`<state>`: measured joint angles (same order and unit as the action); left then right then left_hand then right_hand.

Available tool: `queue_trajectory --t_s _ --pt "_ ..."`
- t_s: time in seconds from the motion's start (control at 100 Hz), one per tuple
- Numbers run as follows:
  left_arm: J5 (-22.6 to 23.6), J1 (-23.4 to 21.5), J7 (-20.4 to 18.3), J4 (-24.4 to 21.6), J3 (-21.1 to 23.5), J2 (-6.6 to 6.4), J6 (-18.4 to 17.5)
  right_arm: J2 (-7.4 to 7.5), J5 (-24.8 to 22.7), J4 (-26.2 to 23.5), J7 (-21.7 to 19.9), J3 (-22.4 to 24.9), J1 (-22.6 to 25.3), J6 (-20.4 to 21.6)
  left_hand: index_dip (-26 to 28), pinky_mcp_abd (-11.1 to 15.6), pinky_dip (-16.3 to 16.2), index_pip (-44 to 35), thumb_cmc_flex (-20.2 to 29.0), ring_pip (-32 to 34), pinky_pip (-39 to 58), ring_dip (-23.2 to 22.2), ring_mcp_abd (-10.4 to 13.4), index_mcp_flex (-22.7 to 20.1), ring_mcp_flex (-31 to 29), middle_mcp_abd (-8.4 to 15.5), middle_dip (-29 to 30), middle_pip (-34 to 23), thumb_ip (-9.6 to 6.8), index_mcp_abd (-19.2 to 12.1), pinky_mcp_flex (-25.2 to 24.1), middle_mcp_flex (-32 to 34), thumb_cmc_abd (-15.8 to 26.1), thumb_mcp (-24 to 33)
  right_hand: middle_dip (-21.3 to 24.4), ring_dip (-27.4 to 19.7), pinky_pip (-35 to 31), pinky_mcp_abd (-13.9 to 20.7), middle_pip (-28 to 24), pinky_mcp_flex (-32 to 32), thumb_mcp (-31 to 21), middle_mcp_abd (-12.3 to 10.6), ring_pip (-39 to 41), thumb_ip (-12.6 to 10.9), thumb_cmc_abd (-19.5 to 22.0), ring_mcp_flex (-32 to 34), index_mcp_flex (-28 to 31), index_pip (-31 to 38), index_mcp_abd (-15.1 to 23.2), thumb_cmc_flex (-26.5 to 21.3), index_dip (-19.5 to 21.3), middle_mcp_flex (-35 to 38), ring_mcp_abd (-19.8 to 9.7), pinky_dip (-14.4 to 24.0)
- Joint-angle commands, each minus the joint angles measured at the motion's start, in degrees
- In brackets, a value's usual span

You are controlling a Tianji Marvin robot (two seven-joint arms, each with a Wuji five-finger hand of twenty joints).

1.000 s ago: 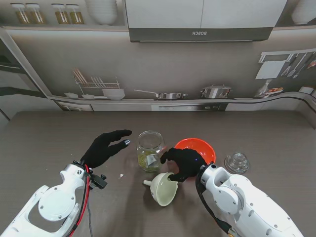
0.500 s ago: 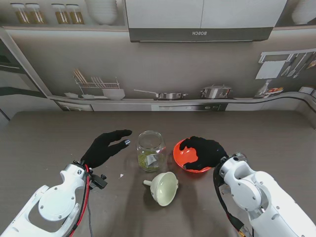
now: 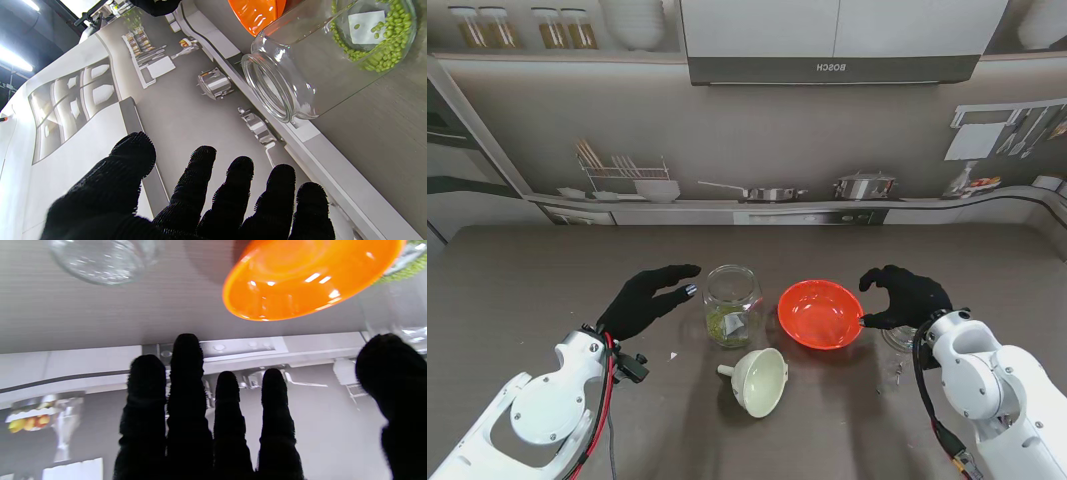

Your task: Pour mung beans into a glass jar with a funnel

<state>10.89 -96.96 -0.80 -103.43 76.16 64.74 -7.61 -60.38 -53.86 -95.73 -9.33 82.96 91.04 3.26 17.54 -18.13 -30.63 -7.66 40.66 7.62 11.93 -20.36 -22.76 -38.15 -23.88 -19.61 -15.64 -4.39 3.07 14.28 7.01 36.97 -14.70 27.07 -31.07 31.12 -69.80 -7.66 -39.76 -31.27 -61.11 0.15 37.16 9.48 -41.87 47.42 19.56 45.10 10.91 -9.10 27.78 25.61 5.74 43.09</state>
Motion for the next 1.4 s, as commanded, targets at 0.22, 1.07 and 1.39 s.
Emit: queue_trajectory --t_s 0.22,1.07,1.39 --pt "-0.2 0.5 -1.6 0.6 -0.7 0.08 0.6 1.37 -2.6 6.4 -4.4 0.6 -3.0 -1.5 0.3 0.0 -0.3 -0.1 0.8 1.0 -1.0 -0.7 -0.3 -1.2 -0.8 0.1 -0.2 0.1 -1.55 0.1 0.3 0.2 2.3 -0.5 0.9 2.7 -2.9 -0.4 0.5 -1.3 -3.9 1.9 4.2 -0.2 -7.3 0.9 -4.4 -2.7 1.6 -0.7 3.1 -4.7 -0.4 2.5" --pt "-0.5 1.5 -2.9 1.2 -2.2 -0.11 2.4 3.22 -6.1 18.6 -11.1 -2.7 -10.8 -2.4 0.3 0.0 -0.4 -0.1 0.8 1.0 -0.9 -0.7 -0.1 -1.1 -0.8 0.1 -0.2 0.1 -1.57 0.1 0.3 0.1 2.3 -0.6 4.1 5.8 -7.3 1.8 2.4 -2.3 -5.4 5.5 11.7 0.9 -11.6 -0.5 -10.4 -8.8 0.3 0.6 3.8 -10.3 -1.9 3.9" --pt "-0.8 1.8 -3.4 1.3 -2.6 -0.16 2.9 3.34 -5.8 22.4 -9.7 -5.5 -13.1 -2.2 0.4 -0.1 -0.5 -0.2 6.0 0.9 -1.0 -0.7 -0.2 -1.3 -0.7 0.2 -0.2 0.1 -2.26 0.0 0.3 0.1 5.0 -12.5 4.5 6.2 -7.4 1.3 1.6 -2.5 -5.9 6.0 12.2 1.0 -12.1 -0.2 -11.9 -10.3 0.0 0.8 5.5 -10.1 -1.5 4.3"
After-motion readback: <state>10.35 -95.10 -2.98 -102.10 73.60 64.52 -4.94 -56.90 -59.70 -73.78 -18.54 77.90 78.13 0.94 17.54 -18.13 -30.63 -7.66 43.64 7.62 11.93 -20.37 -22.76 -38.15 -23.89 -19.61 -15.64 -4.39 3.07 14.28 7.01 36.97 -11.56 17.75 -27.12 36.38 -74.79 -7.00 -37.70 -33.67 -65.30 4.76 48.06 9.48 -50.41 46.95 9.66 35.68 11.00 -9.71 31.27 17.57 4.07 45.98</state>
